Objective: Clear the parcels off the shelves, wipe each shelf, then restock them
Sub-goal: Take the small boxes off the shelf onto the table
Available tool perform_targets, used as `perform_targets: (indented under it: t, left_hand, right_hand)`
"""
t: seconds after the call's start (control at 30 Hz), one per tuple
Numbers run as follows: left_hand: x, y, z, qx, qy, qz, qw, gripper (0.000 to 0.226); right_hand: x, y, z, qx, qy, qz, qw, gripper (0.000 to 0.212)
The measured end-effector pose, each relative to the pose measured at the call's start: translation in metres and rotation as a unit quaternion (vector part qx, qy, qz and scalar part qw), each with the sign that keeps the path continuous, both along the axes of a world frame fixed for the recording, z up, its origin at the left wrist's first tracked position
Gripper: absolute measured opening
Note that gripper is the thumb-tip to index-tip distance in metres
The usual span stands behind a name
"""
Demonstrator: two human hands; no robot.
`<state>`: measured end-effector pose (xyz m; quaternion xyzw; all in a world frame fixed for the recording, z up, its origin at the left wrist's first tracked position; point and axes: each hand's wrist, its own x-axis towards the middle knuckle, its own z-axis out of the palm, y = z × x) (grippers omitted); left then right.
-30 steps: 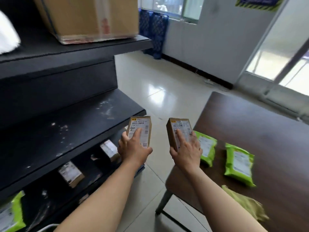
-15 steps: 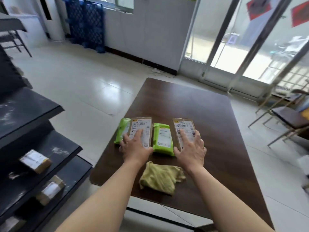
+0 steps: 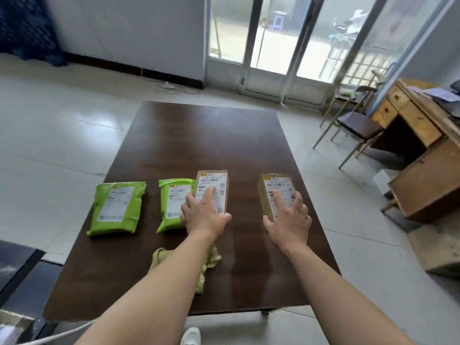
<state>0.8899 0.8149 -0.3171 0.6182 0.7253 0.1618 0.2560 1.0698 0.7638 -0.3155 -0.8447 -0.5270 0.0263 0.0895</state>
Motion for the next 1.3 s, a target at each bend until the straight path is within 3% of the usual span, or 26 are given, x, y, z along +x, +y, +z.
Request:
perform_targets:
  t: [0.6, 1.03, 1.3]
  left_hand:
    - [0.066, 0.094, -0.091, -0.074, 0.042, -0.032, 0.996, 0.085]
    - [0.094, 0.104, -0.141, -0.040, 0.089, 0.002, 0.995, 0.086]
    - [0.093, 0.099, -0.145, -0.045, 0.112, -0.008, 0.993, 0.092]
  right_hand:
    - [0.062, 0.088, -0.086, -0.085, 0.000, -0.044, 0.995, 0.071]
    - [0.087, 0.122, -0.139, -0.117, 0.007, 0.002, 0.993, 0.073]
    - [0.089, 0.124, -0.138, -0.150, 0.018, 0.016, 0.988, 0.079]
